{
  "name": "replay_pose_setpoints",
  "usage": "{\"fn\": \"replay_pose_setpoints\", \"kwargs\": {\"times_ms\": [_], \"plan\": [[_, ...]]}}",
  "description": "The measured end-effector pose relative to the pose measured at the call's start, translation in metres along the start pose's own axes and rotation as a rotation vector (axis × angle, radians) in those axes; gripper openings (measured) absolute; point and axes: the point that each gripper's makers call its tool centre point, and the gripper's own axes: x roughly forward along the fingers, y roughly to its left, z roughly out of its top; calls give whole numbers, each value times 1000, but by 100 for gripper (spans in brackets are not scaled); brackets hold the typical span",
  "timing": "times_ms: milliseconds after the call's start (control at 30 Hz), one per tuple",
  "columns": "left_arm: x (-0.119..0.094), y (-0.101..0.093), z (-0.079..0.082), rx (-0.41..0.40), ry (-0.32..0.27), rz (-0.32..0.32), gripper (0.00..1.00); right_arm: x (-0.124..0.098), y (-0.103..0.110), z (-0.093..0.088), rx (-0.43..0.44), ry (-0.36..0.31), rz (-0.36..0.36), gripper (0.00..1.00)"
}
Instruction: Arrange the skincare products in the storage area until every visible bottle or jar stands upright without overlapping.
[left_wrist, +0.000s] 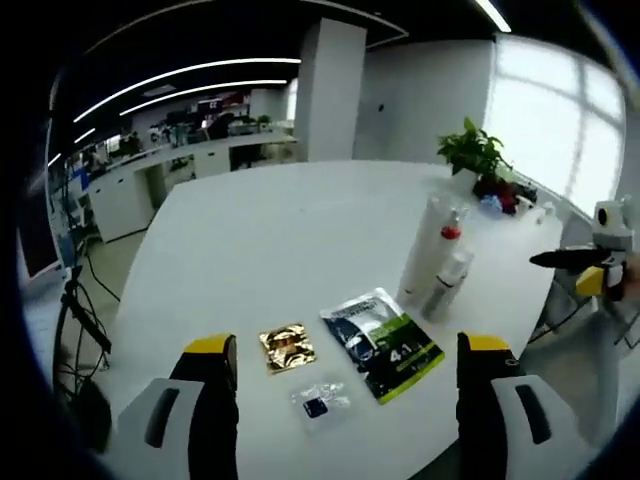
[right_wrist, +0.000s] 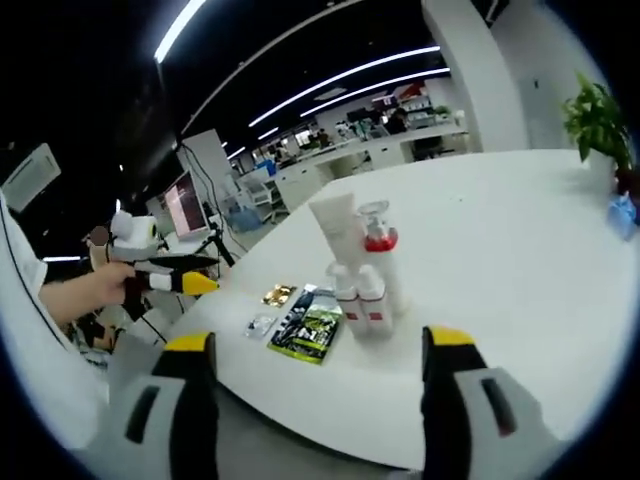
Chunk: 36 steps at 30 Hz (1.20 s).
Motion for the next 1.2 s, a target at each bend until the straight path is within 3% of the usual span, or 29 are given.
{"fn": "replay_pose_setpoints", "kwargs": {"times_ms": [267,533,700,833,1200], "plan": [[-25,-17,-13,36,-9,-30,97,-11,-2,1,-15,-22,-16,88],[-45,-22,-22,-16,-23,-44,97,-22,-11,-8,-1,-17,-44,91],[-47,-20,-31,16,-2,-24,97,-23,-13,-10,3,-15,-52,92],[-48,-18,-37,-6,9,-18,97,-20,-14,-9,4,-16,-50,92],[-48,-13,-37,-14,16,-7,97,-14,-13,-9,5,-11,-39,92]]}}
